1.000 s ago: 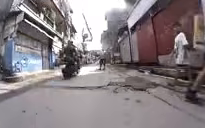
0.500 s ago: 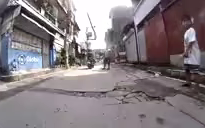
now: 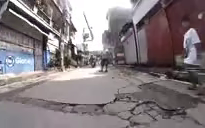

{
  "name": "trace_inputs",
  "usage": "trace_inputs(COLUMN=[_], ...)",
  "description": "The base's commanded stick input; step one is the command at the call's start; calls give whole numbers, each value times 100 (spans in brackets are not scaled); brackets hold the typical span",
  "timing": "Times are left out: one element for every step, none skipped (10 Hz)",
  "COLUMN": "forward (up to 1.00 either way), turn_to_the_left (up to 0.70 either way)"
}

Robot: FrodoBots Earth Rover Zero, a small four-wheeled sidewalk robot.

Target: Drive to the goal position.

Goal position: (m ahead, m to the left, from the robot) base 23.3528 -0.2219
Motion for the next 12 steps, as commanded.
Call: trace_inputs(forward=[100,100,100,100,100,100,100,100,100,100,100,100], turn_to_the_left=[0,0,0,0,0,0,0,0,0,0,0,0])
